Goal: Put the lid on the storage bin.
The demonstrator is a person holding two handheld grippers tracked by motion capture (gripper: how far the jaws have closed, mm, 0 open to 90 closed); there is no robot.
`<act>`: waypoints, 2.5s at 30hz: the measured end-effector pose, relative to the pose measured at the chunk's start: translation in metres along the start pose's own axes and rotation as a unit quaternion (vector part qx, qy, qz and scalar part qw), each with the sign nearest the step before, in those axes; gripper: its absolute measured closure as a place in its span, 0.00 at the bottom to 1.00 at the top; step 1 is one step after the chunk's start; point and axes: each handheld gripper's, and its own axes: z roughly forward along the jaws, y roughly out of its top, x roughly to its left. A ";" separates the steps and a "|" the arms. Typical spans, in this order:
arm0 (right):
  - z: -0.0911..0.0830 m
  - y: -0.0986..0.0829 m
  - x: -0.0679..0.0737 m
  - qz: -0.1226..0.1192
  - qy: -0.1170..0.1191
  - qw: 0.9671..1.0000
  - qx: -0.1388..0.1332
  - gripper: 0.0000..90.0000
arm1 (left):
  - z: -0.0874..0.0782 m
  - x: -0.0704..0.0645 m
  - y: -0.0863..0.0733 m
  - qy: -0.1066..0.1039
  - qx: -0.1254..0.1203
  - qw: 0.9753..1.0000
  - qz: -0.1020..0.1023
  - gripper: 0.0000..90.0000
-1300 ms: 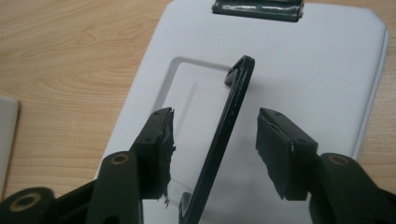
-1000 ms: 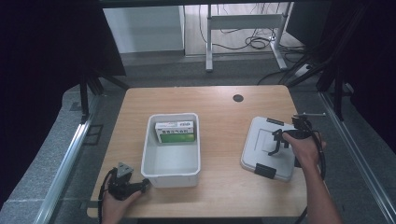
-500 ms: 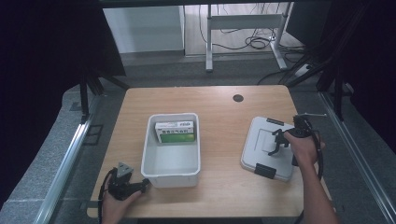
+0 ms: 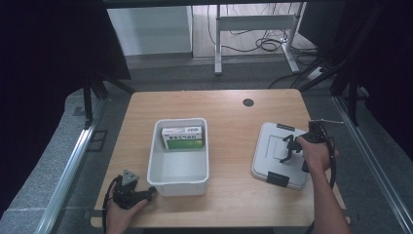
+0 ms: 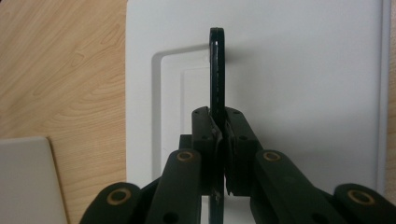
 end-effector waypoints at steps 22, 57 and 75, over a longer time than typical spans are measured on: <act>-0.031 -0.003 0.013 -0.018 0.030 0.999 -0.008 0.94 | 0.000 0.000 0.000 0.000 0.000 1.000 0.000 0.16; -0.067 -0.018 0.033 -0.061 0.087 0.994 -0.016 0.94 | 0.000 0.000 0.000 0.000 0.000 1.000 0.000 0.16; -0.076 -0.026 0.045 -0.082 0.115 0.990 -0.015 0.94 | 0.000 0.000 0.000 -0.001 0.000 1.000 0.000 0.16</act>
